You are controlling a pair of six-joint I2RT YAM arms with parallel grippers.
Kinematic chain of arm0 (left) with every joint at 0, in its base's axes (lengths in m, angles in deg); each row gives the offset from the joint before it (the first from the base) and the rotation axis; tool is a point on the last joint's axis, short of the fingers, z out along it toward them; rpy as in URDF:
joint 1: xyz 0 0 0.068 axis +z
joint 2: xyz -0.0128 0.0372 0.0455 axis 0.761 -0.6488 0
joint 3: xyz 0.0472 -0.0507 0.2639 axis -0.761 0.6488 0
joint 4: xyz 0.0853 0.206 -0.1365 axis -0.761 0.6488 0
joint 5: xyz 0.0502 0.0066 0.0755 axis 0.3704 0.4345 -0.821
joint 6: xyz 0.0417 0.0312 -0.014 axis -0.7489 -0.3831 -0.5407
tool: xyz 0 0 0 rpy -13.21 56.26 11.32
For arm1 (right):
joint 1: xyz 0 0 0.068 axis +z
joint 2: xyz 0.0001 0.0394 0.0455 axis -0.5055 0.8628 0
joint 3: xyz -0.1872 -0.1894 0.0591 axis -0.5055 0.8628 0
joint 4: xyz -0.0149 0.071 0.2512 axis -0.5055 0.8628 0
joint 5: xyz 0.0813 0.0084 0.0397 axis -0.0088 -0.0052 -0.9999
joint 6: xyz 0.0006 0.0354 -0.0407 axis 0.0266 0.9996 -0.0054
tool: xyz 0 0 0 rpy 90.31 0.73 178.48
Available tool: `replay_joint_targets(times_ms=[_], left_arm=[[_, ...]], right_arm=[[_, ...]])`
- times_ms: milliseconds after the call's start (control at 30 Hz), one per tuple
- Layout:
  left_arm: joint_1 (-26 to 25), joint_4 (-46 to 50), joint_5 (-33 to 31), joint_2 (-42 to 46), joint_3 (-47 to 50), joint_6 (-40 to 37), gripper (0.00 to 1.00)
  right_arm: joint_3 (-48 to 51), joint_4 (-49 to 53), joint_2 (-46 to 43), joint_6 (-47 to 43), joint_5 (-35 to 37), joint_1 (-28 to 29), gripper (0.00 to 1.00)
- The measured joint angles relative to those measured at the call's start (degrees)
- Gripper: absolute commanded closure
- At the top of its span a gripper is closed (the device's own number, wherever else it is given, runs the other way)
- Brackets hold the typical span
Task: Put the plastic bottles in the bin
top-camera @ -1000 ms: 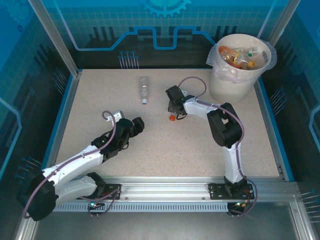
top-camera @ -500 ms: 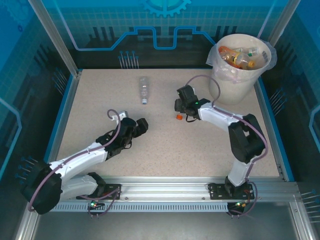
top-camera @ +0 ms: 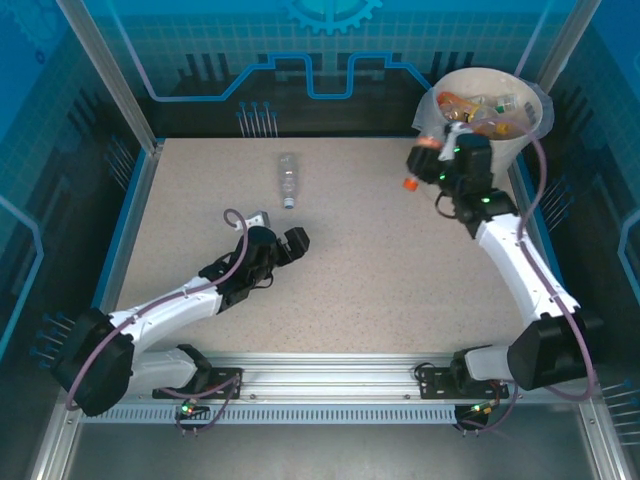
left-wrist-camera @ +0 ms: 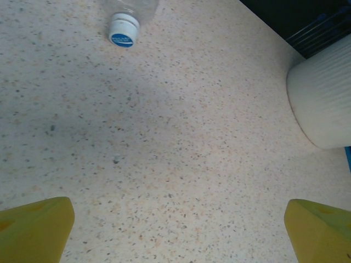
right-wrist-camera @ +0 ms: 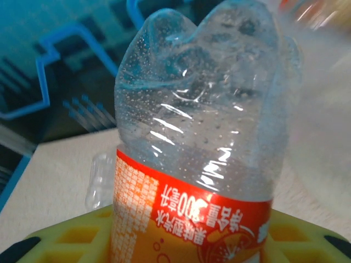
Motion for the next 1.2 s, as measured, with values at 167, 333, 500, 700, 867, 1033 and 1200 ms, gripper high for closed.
replay_joint_targets(times_ms=[167, 333, 500, 700, 867, 1033, 1200], left_arm=[[0.00, -1.31, 1.51, -0.90, -0.02, 0.00, 0.01], [0.00, -1.49, 2.01, -0.98, -0.31, -0.02, 0.01], [0.00, -1.68, 2.16, -0.98, -0.59, -0.22, 0.01], [0.00, -1.75, 2.19, -1.29, -0.63, -0.20, 0.01], [0.85, -1.55, 2.82, -1.64, -0.85, -0.20, 0.01], [5.51, 2.32, 4.11, -5.81, -6.71, -1.81, 0.01], [8.35, 6.88, 4.09, -11.23, -14.73, -5.75, 0.01]], right_arm=[[-8.55, 1.95, 0.85, 0.35, -3.30, -9.55, 0.76], [-17.09, 2.03, 6.16, 5.09, -5.88, -17.27, 0.73], [-24.11, 1.97, 14.25, 13.57, -5.09, -18.80, 0.68], [-32.33, 0.96, 24.55, 27.08, -0.57, -18.53, 0.65], [-40.54, 2.16, 31.58, 32.98, 6.40, -16.41, 0.61], [-53.55, 7.10, 39.69, 35.08, 12.09, -13.94, 0.46], [-61.51, 13.75, 44.46, 37.13, 16.98, -13.29, 0.31]])
